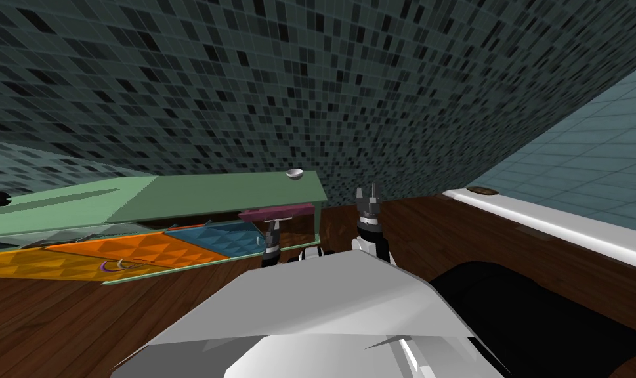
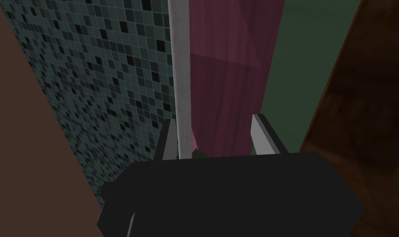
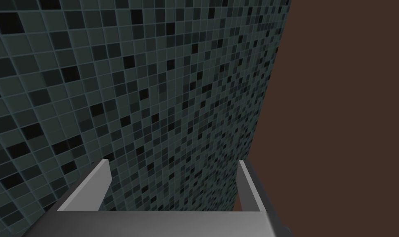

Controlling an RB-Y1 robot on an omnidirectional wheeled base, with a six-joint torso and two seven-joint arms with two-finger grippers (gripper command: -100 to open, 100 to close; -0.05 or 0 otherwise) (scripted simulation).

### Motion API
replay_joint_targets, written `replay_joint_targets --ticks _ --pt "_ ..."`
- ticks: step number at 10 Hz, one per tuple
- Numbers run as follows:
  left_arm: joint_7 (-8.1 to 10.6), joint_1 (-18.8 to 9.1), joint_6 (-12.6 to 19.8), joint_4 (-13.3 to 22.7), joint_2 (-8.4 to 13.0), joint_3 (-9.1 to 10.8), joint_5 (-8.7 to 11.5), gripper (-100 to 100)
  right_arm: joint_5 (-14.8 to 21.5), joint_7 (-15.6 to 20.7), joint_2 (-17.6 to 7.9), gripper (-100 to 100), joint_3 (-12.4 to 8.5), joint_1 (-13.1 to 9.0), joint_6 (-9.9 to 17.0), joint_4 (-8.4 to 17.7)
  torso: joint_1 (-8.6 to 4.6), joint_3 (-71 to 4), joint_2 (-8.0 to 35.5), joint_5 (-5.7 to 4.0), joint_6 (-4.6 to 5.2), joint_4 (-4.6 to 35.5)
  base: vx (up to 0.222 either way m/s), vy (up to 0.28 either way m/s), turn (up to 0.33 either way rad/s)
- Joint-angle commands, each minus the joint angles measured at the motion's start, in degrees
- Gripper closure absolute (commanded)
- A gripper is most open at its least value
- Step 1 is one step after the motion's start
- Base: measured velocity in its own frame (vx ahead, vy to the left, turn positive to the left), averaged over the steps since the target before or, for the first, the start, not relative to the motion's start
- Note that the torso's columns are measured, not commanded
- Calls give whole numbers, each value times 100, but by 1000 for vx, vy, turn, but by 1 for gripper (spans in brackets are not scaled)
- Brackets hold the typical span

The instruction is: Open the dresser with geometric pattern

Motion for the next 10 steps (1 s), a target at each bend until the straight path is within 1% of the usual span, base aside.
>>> replay_joint_targets --ticks 1,2,3,4,5,6,7,8,9,10 --pt "-135 -470 -12 506 -45 76 87 100 0 0 0 0 0 0 0 0 7 -12 -25 1 -4 -3 -149 23 5" --pt "-135 -606 -12 566 -45 76 87 100 0 0 0 0 0 0 0 0 7 -24 -39 -1 -6 -3 -117 9 2" --pt "-206 -781 -5 788 -69 115 138 100 0 0 0 0 0 1 0 0 -1 -32 -50 -6 -4 0 -120 7 5" --pt "-206 -891 -5 841 -69 115 138 100 0 0 0 0 0 1 0 0 -6 -28 -41 -7 -2 0 -105 15 4" --pt "-276 -1043 1 1026 -94 155 189 100 0 0 0 0 0 1 0 0 -3 -26 -42 -6 -2 -1 -120 32 0" --pt "-276 -1212 1 1116 -94 155 189 100 0 0 0 0 0 1 0 0 5 -22 -35 -2 -5 -3 -100 26 -8" --pt "-347 -1366 8 1344 -119 194 241 100 0 0 0 0 0 1 0 0 4 -23 -36 -7 -7 5 -114 20 9" --pt "-347 -1506 8 1390 -119 194 241 100 0 0 0 0 0 1 0 0 1 -18 -26 -6 -7 3 -102 23 4" --pt "-417 -1646 15 1616 -144 233 292 100 0 0 0 0 0 1 0 0 0 -20 -29 -7 -6 6 -116 28 -3" --pt "-417 -1814 15 1665 -144 233 292 100 0 0 0 0 0 1 0 0 3 -18 -27 -5 -8 2 -107 24 2"
